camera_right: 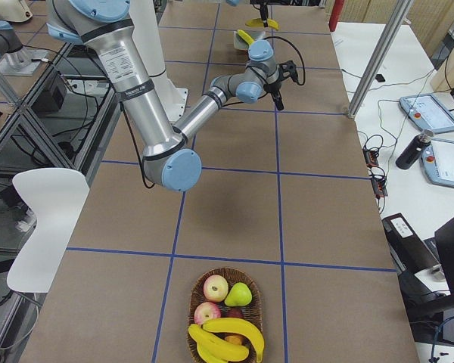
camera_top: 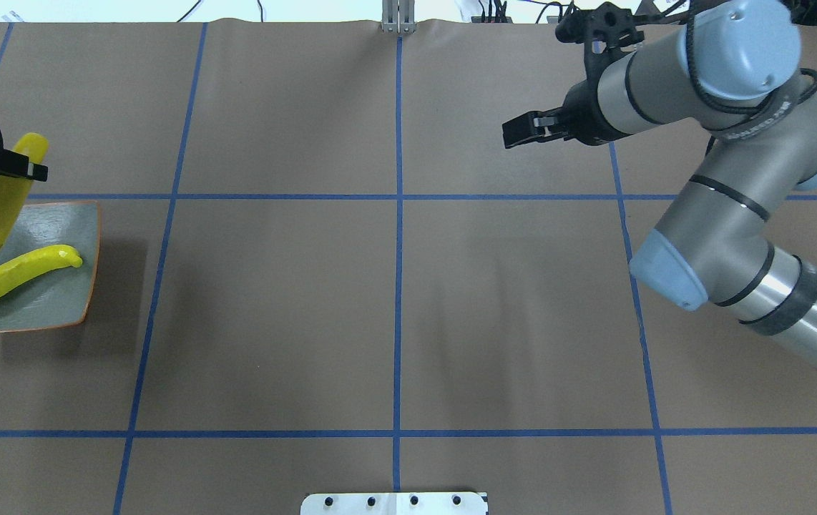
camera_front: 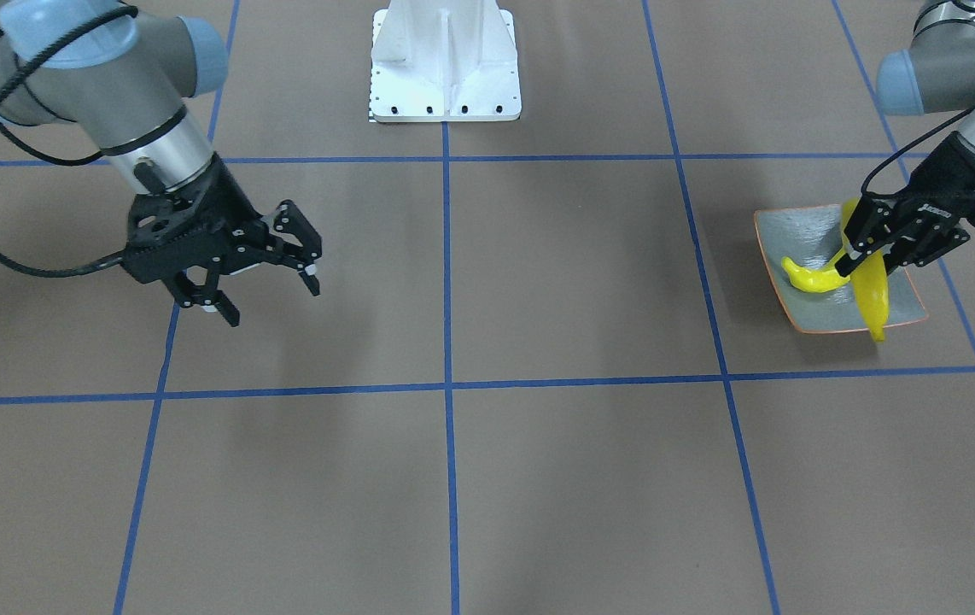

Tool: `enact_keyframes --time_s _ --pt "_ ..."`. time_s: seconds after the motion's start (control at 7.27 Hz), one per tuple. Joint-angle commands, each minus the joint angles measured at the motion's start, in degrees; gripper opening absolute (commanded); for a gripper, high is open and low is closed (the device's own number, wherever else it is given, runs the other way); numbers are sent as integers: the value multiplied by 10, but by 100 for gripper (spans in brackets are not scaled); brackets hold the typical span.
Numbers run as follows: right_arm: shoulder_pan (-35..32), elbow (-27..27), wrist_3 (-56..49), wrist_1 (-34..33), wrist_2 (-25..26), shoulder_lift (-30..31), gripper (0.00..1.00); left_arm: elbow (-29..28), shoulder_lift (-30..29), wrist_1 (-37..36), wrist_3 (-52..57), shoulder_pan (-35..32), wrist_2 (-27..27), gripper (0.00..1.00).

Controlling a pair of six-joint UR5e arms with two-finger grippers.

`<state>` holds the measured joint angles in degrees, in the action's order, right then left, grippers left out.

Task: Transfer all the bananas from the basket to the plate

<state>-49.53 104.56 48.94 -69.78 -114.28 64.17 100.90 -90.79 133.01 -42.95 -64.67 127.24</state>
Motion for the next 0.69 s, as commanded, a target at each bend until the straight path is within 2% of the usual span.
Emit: enact_keyframes --time_s 0.0,0.27,0.55 --pt "-88 12 -100 -8 -91 48 100 -42 10 -2 142 2 -40 0" --pt "-134 16 -190 -16 -117 96 100 -50 15 -1 214 3 -52 0" --pt "-165 13 -208 -18 -149 101 100 -49 19 -1 224 37 -52 3"
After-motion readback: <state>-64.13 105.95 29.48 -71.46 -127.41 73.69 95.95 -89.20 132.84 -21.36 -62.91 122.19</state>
